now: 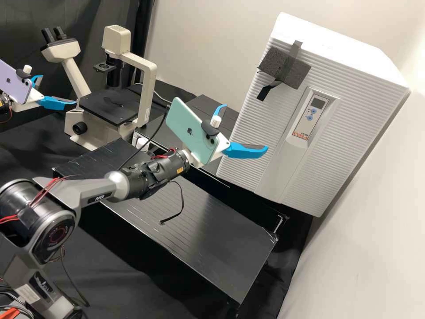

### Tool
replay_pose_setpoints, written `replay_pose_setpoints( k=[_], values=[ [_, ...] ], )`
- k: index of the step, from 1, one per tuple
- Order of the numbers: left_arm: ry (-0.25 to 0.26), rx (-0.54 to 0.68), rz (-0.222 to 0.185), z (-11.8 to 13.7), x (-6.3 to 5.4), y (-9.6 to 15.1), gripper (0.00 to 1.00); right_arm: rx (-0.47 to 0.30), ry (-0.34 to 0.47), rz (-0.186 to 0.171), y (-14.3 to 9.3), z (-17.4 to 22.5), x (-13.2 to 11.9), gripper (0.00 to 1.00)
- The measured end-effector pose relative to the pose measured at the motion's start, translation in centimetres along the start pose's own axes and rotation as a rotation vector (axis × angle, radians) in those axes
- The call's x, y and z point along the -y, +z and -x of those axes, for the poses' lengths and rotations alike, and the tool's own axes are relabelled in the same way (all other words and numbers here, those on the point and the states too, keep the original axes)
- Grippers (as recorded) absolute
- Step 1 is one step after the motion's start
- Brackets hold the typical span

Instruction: Open the incubator door.

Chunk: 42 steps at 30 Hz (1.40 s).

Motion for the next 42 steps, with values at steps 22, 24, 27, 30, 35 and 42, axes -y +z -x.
replay_pose_setpoints(
  k=[22,24,27,30,35,42],
  values=[
    [0.000,0.000,0.000,0.0,0.0,0.0,1.00,0.047,-0.017,0.065,-1.6,-3.5,1.3,1.00],
    [0.000,0.000,0.000,0.0,0.0,0.0,1.00,0.052,-0.021,0.067,-1.4,-3.6,1.5,1.00],
    [0.000,0.000,0.000,0.0,0.0,0.0,1.00,0.058,-0.025,0.070,-1.2,-3.7,1.6,1.00],
    [0.000,0.000,0.000,0.0,0.0,0.0,1.00,0.064,-0.023,0.072,-1.0,-3.8,1.4,1.00],
    [0.000,0.000,0.000,0.0,0.0,0.0,1.00,0.069,-0.018,0.075,-0.9,-3.8,1.3,0.00],
    [0.000,0.000,0.000,0.0,0.0,0.0,1.00,0.072,-0.014,0.076,-0.8,-3.9,1.1,0.00]
  ],
)
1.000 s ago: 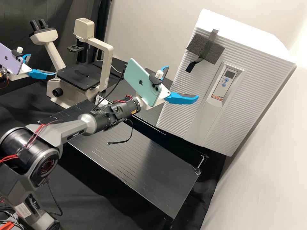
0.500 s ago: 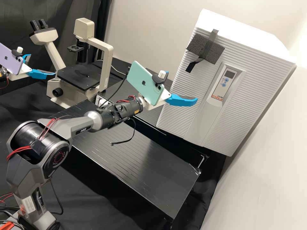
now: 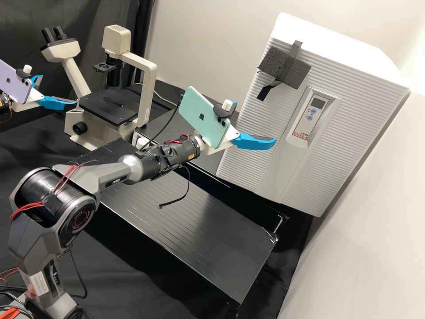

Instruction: Open the incubator door.

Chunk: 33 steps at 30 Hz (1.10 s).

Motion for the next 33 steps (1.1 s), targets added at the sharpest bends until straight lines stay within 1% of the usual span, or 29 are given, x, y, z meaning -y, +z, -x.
replay_pose_setpoints(
  k=[15,33],
  values=[
    [0.000,0.000,0.000,0.00,0.00,0.00,1.00,0.005,0.005,0.000,0.19,-0.07,-0.18,0.00],
    [0.000,0.000,0.000,0.00,0.00,0.00,1.00,0.002,-0.024,0.008,0.31,-0.15,-0.06,0.00]
  ],
)
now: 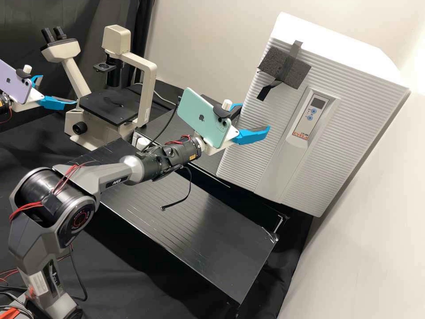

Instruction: Open the incubator door.

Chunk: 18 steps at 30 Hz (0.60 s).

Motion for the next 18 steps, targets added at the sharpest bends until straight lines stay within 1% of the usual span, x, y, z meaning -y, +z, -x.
replay_pose_setpoints(
  k=[2,6,18],
  values=[
    [0.000,0.000,0.000,0.00,0.00,0.00,1.00,0.000,-0.005,0.000,0.00,0.00,0.04,0.00],
    [0.000,0.000,0.000,0.00,0.00,0.00,1.00,-0.010,-0.010,0.014,-0.09,0.00,0.09,0.00],
    [0.000,0.000,0.000,0.00,0.00,0.00,1.00,-0.016,-0.022,0.026,-0.12,-0.01,0.18,0.00]
  ],
)
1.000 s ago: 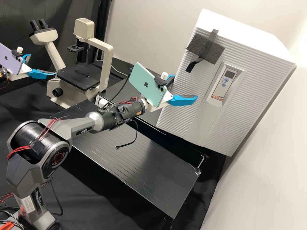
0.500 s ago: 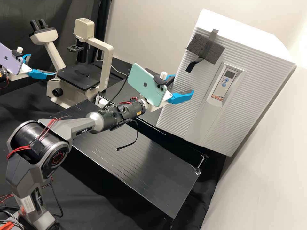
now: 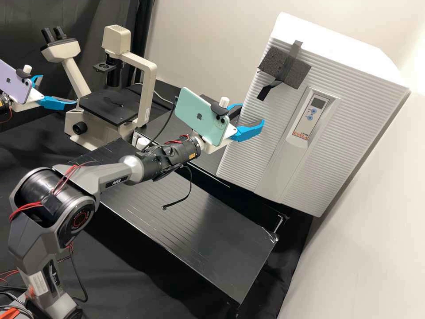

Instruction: Open the incubator door.

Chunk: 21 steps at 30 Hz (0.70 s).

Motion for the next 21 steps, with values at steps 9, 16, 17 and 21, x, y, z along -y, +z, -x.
replay_pose_setpoints(
  k=[9,16,17,21],
  values=[
    [0.000,0.000,0.000,0.00,0.00,0.00,1.00,-0.002,-0.006,0.019,0.17,-0.08,-0.12,0.00],
    [0.000,0.000,0.000,0.00,0.00,0.00,1.00,-0.013,-0.015,0.042,0.50,-0.25,-0.43,0.00],
    [0.000,0.000,0.000,0.00,0.00,0.00,1.00,-0.017,-0.016,0.052,0.54,-0.27,-0.49,0.00],
    [0.000,0.000,0.000,0.00,0.00,0.00,1.00,-0.018,-0.022,0.055,0.73,-0.30,-0.82,0.00]
  ],
)
